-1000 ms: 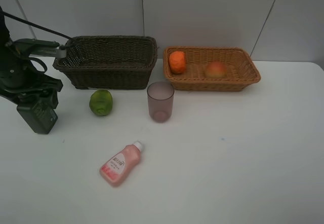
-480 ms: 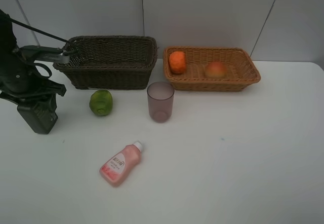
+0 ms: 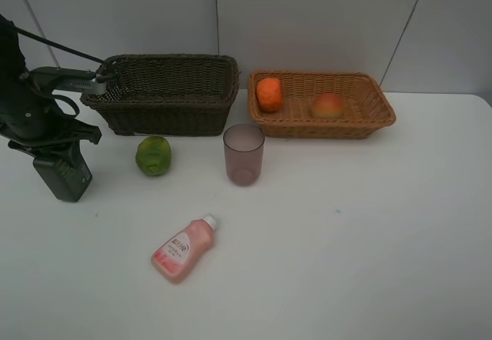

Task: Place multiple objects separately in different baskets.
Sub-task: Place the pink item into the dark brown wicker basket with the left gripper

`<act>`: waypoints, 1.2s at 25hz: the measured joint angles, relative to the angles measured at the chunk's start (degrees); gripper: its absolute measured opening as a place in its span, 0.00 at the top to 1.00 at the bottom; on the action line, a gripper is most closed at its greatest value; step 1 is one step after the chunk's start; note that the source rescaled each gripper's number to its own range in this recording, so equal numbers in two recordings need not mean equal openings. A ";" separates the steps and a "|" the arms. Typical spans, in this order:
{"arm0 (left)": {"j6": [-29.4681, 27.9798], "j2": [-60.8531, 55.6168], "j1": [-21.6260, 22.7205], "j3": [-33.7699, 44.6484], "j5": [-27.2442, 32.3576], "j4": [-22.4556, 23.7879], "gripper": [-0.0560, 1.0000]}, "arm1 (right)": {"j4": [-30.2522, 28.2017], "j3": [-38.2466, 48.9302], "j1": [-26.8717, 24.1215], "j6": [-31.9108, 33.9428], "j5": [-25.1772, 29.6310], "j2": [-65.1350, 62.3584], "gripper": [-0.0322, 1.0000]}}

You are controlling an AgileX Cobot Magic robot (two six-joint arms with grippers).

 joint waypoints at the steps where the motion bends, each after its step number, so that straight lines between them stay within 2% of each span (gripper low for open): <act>1: 0.00 0.00 0.00 0.00 0.00 0.00 0.43 | 0.00 0.00 0.00 0.00 0.00 0.00 0.03; 8: -0.05 0.00 0.00 0.00 -0.18 0.00 0.43 | 0.00 0.00 0.00 0.03 0.00 0.00 0.03; 11: -0.19 0.00 0.00 -1.13 1.87 -0.87 0.43 | 0.00 0.00 0.00 0.07 0.00 0.00 0.03; 15: -0.26 -0.77 -0.15 -7.09 7.98 -3.83 0.43 | 0.00 0.00 0.00 0.07 0.00 0.00 0.03; 20: -1.53 -1.05 -2.11 -16.65 14.35 -4.82 0.43 | 0.00 0.00 0.00 0.07 0.00 0.00 0.03; 30: -1.32 -1.05 -7.77 -33.06 15.27 -4.89 0.43 | 0.00 0.00 0.00 0.07 0.00 0.00 0.03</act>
